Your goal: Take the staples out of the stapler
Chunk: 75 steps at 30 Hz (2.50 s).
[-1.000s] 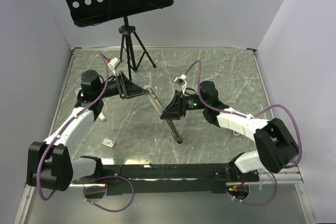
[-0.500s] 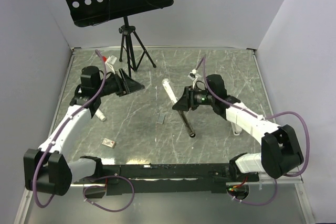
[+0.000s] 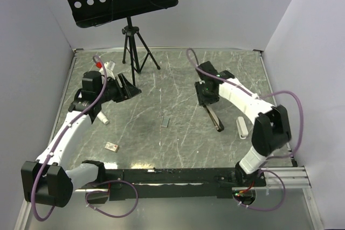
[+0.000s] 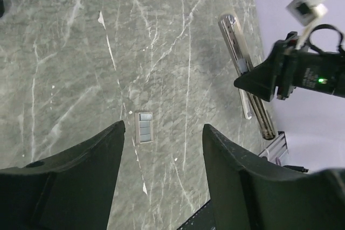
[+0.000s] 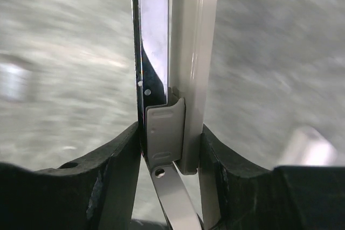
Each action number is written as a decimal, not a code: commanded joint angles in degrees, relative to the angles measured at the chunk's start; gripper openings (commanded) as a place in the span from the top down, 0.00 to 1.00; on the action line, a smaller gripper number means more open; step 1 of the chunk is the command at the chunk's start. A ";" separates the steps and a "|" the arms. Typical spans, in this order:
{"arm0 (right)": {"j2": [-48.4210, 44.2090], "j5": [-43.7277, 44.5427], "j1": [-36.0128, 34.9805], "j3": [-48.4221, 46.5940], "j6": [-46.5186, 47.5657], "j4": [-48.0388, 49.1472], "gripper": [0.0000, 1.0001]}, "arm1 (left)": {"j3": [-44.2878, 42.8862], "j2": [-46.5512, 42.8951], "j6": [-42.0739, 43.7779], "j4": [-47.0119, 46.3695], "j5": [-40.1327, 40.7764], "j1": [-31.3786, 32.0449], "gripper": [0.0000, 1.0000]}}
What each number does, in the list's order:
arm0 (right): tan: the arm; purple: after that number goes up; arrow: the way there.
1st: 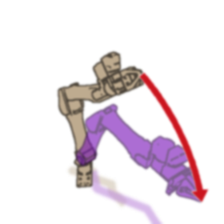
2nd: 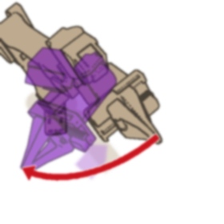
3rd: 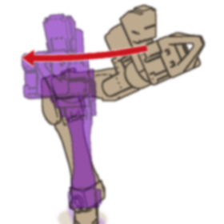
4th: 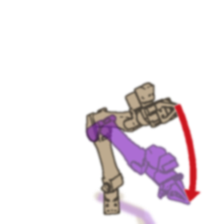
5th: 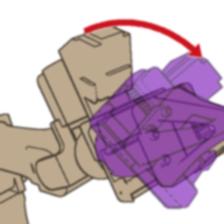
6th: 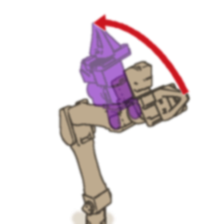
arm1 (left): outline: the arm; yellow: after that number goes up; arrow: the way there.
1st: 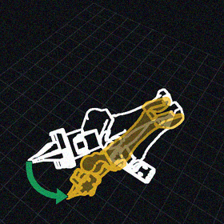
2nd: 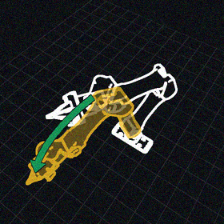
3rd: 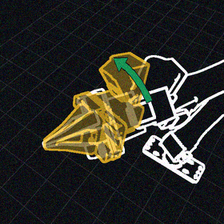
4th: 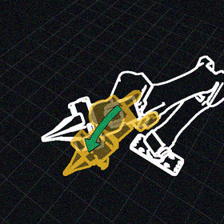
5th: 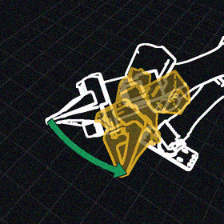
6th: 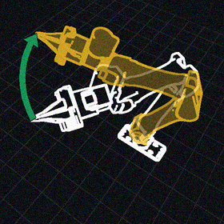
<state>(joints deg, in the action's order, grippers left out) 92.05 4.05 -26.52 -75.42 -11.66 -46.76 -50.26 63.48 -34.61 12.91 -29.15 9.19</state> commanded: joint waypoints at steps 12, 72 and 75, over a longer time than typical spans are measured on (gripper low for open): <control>27.65 39.35 -16.89 -14.93 -7.49 -29.08 1.00 | -2.21 -4.51 1.12 3.09 9.11 0.04 0.34; -6.18 -59.43 -18.74 11.43 -19.10 54.85 1.00 | 5.17 0.32 -10.20 -25.03 -28.86 1.71 0.23; -6.71 -52.59 -18.74 9.86 -14.73 47.07 0.94 | 6.31 0.76 -18.19 -31.61 -30.97 1.71 0.63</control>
<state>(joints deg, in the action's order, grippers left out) 87.24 -52.23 -45.32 -61.82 -29.34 0.54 -44.58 63.81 -45.95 -10.33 -56.95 10.76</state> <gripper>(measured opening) 0.456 0.601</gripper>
